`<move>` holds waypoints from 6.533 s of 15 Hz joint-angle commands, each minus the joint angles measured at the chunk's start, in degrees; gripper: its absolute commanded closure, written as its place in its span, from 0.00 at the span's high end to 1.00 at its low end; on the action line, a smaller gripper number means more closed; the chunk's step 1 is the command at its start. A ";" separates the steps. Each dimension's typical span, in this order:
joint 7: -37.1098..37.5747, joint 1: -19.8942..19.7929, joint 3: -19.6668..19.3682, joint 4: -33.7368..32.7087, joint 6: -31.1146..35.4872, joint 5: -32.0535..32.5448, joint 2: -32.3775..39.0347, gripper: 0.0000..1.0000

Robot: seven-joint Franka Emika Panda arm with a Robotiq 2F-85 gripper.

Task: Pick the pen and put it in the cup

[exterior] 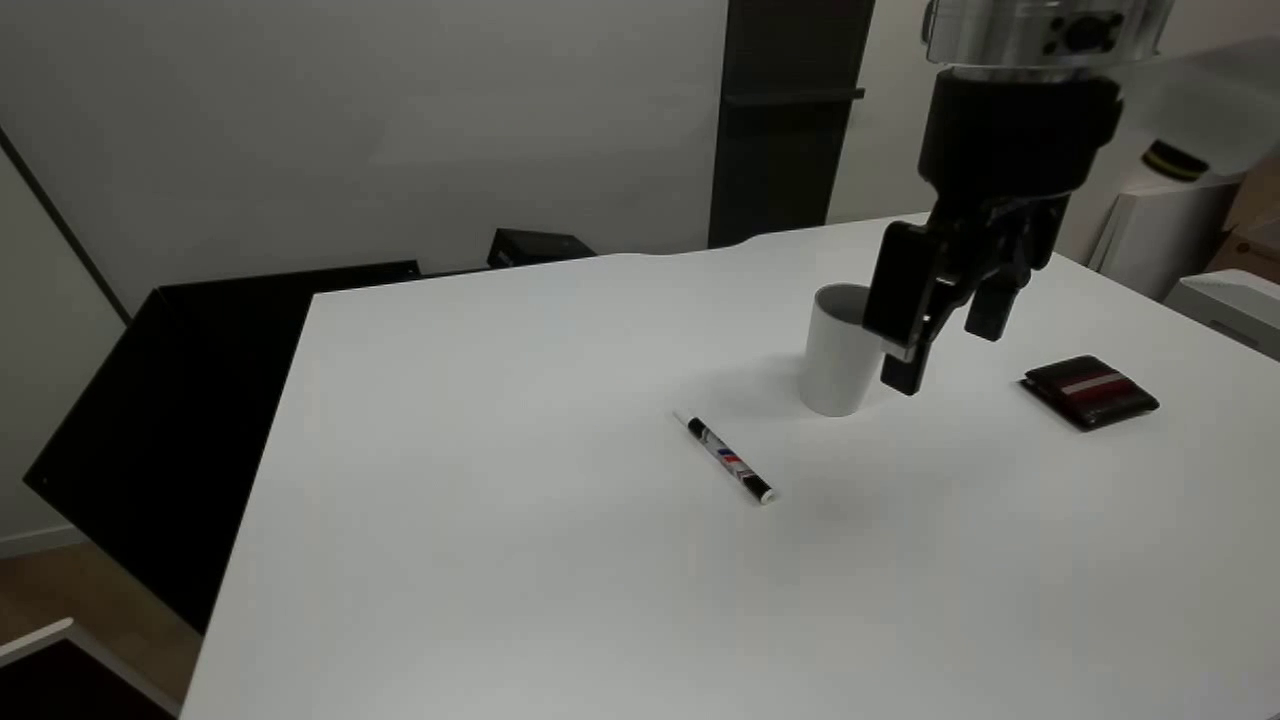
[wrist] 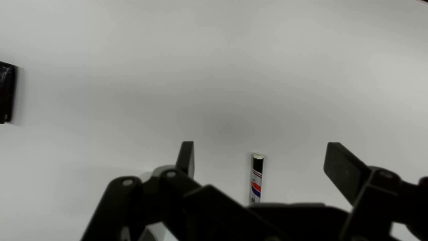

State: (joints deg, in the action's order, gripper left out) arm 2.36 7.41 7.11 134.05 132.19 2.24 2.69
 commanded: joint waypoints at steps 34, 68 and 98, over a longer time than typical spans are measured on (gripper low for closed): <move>11.48 8.71 -7.25 -26.29 7.94 4.44 38.15 1.00; 12.96 7.44 -7.24 -27.76 7.87 1.18 37.17 0.07; 24.37 -14.99 -11.20 -44.84 -35.40 -31.56 22.80 0.07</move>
State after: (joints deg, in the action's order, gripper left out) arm 23.20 -5.16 -3.24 90.92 101.38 -25.36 25.05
